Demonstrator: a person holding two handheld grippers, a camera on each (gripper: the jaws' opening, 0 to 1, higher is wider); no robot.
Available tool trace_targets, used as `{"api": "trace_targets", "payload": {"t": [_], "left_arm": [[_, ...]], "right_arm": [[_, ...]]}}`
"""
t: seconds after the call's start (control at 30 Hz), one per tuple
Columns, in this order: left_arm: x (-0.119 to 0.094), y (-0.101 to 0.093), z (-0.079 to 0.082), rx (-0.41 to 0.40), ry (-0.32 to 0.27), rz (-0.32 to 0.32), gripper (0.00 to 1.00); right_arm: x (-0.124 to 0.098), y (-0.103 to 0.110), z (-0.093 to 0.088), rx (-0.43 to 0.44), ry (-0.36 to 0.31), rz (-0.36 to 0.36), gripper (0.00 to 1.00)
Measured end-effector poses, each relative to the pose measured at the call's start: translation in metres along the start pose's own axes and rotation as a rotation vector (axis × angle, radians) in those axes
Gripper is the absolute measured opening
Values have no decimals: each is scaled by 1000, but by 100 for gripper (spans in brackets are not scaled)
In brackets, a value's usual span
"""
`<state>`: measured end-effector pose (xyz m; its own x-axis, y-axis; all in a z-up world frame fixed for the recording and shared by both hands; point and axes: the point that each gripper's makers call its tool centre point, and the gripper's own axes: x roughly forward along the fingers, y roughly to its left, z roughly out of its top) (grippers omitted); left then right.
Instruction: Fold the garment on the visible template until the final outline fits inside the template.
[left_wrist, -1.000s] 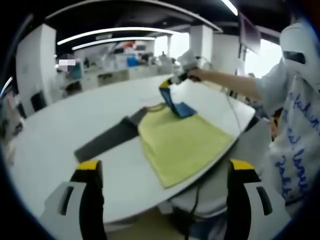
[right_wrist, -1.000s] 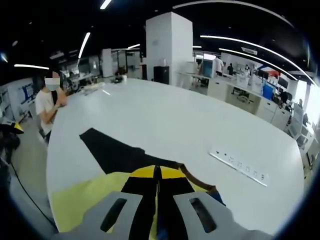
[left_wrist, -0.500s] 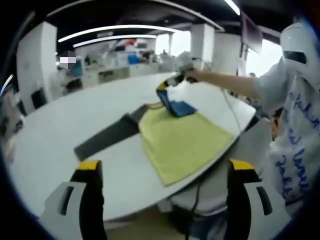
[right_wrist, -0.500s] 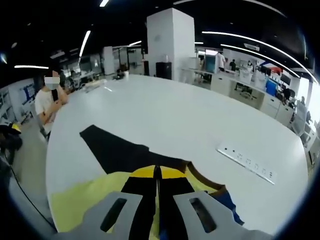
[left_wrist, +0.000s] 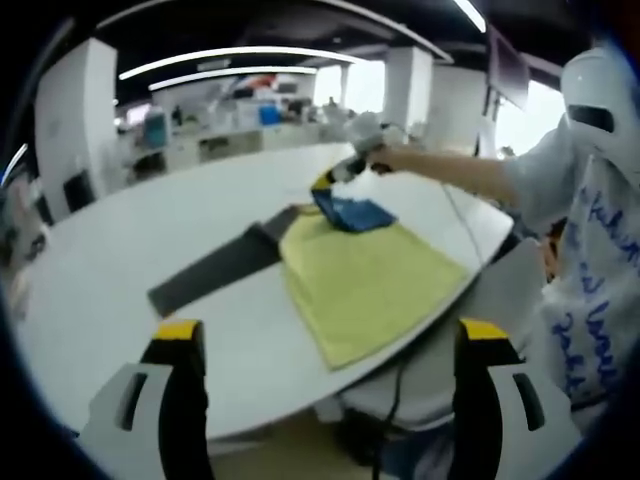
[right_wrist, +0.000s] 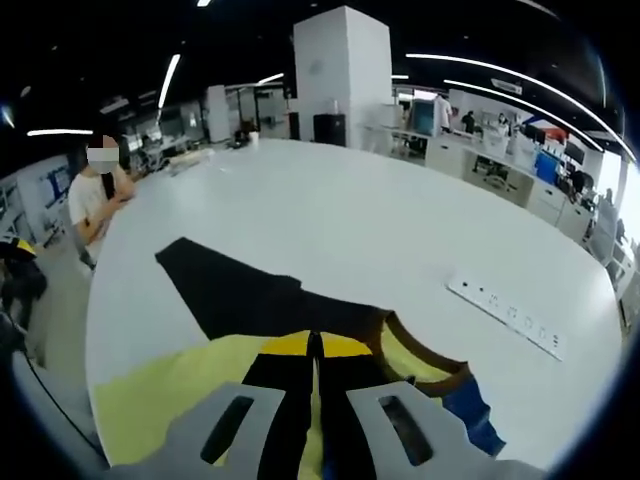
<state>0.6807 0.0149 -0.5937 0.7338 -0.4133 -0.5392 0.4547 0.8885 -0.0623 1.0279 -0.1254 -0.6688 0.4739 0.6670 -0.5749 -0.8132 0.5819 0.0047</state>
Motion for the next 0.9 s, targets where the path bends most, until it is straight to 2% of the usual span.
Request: {"api": "trace_targets", "payload": {"t": [0.27,0.9], "left_arm": [[1,3,-2,-11,9,3,99],[4,7,-4,-28,23,1,99]], "right_arm": [[18,1,-9,-1,19,13,1],[45,10,-28,35,54,32,1]]}}
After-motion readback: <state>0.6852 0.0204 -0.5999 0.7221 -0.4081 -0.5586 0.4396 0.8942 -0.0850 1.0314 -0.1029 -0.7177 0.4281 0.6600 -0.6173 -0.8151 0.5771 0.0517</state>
